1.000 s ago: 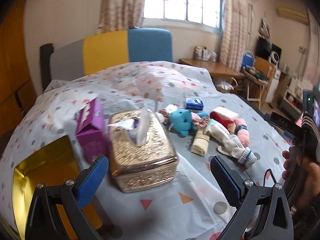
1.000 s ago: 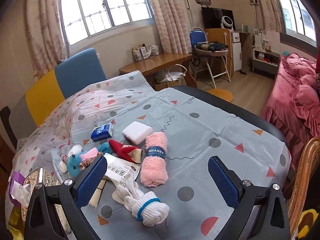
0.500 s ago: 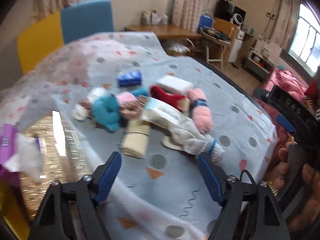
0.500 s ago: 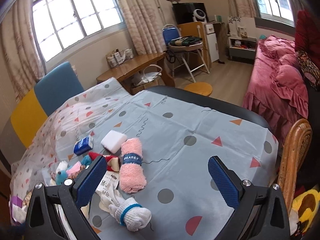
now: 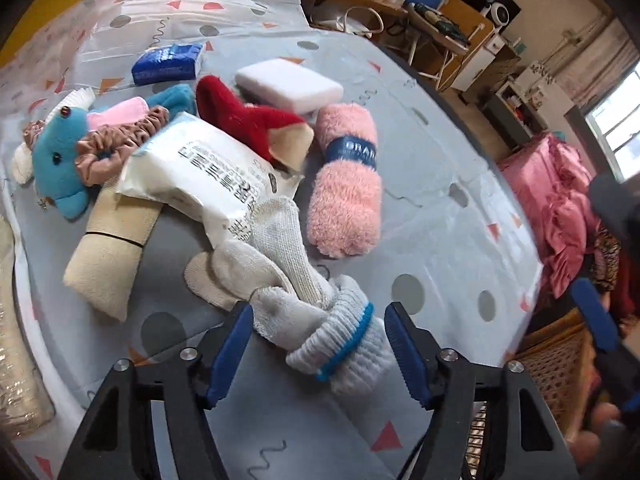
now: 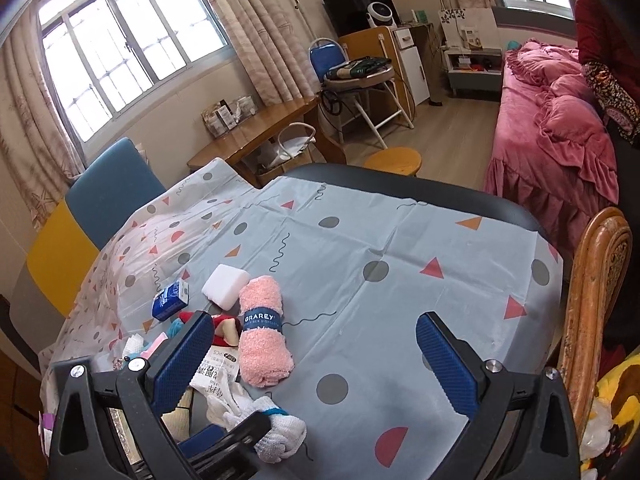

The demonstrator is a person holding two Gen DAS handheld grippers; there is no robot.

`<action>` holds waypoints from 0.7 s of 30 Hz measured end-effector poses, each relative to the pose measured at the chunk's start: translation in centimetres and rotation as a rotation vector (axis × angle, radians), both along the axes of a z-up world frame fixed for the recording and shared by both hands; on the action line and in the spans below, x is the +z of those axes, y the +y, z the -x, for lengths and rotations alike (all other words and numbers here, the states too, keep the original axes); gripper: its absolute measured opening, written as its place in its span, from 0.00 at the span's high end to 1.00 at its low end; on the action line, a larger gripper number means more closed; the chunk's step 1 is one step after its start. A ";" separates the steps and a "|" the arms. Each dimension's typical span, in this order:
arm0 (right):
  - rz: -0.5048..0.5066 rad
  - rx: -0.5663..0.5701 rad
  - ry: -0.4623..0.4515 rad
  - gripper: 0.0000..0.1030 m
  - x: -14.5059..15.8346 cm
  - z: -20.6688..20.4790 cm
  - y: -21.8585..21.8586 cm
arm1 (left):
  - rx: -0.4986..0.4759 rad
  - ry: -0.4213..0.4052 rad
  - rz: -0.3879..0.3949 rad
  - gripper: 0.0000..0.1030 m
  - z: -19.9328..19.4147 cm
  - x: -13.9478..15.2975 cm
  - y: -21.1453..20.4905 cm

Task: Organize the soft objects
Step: 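Grasp the white knit glove with the left gripper while the right grasps the pink dishcloth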

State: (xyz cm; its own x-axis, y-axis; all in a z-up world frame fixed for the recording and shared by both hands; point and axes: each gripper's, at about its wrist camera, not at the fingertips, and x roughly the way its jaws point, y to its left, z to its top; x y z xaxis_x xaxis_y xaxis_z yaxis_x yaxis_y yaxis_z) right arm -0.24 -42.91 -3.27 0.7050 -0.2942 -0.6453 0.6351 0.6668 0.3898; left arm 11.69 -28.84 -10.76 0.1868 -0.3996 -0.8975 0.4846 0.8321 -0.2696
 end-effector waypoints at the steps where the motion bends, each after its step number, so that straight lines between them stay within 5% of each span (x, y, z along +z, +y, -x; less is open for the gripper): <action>1: -0.002 0.003 0.005 0.00 -0.1 -0.1 0.0 | -0.022 0.009 0.023 0.49 0.3 -0.4 0.1; 4: -0.029 0.019 0.011 0.00 -0.5 -0.3 -0.1 | -0.072 -0.021 0.079 0.61 1.3 -0.1 1.5; 11: -0.113 0.074 0.070 0.23 -2.0 -1.4 0.0 | -0.134 -0.109 0.080 0.62 3.6 -0.1 6.4; 15: -0.144 0.170 0.157 0.27 -3.0 -3.4 1.2 | -0.132 -0.128 0.065 0.62 3.8 -0.6 7.6; 21: -0.041 0.284 0.292 0.27 -3.6 -9.7 1.9 | -0.090 -0.107 0.088 0.62 3.4 -0.8 8.6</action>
